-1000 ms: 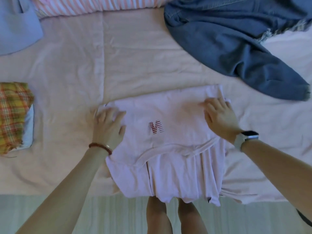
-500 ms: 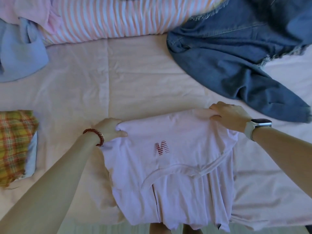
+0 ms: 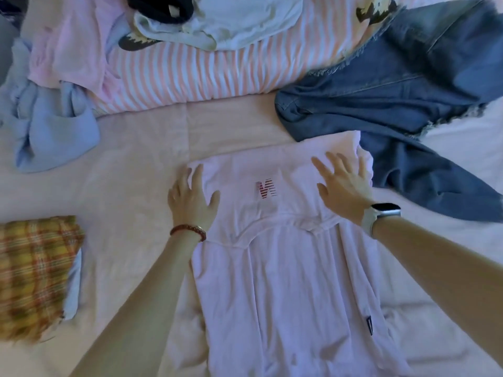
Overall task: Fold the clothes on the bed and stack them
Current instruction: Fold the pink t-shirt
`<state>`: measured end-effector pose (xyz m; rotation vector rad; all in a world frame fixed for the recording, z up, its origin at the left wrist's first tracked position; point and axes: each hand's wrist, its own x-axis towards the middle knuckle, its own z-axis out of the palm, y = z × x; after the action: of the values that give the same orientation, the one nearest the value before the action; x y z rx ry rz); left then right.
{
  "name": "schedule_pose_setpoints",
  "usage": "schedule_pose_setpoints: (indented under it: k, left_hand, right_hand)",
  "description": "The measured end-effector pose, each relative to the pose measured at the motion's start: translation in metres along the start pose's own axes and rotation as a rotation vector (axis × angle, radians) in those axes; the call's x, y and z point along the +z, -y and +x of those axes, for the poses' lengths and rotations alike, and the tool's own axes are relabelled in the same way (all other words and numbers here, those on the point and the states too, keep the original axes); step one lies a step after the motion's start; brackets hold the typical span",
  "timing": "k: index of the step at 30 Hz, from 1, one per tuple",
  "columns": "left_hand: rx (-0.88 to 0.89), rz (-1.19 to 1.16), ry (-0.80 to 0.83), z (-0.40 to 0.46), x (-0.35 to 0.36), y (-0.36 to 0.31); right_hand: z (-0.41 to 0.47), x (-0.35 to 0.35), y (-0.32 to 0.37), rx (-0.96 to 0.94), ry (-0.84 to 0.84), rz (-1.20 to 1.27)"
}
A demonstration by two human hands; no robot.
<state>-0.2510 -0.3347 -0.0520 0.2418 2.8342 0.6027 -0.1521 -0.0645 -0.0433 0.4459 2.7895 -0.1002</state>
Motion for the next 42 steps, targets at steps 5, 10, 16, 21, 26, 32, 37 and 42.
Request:
schedule_pose_setpoints:
  k: [5,10,16,21,26,32,37,42]
  left_hand:
    - [-0.435,-0.206,0.015,-0.107,0.042,0.046]
    - [-0.644,-0.36,0.069,-0.179,0.066,0.074]
    - [-0.645,-0.425,-0.006,-0.172,0.059,0.075]
    - [-0.753,-0.499,-0.196,-0.172,0.039,0.108]
    - [-0.743,-0.615,-0.003,-0.18,0.033,0.111]
    - [-0.745,-0.453,-0.029,-0.241,0.047,0.101]
    - [-0.818,-0.388,0.008,-0.26,0.05,0.104]
    - [-0.868,-0.524,-0.163,-0.258,0.036,0.125]
  right_hand:
    - [-0.079,0.073,0.068,-0.17,-0.094,0.191]
    - [-0.155,0.121,0.115,-0.348,-0.032,0.262]
    - [-0.189,0.143,0.125,-0.436,0.138,0.246]
    - [-0.183,0.145,0.127,-0.422,0.293,0.123]
    - [-0.185,0.146,0.131,-0.42,0.273,0.081]
    - [-0.198,0.139,0.153,-0.487,0.18,0.139]
    - [-0.208,0.147,0.157,-0.518,0.195,0.05]
    - [-0.212,0.15,0.144,-0.508,0.232,-0.066]
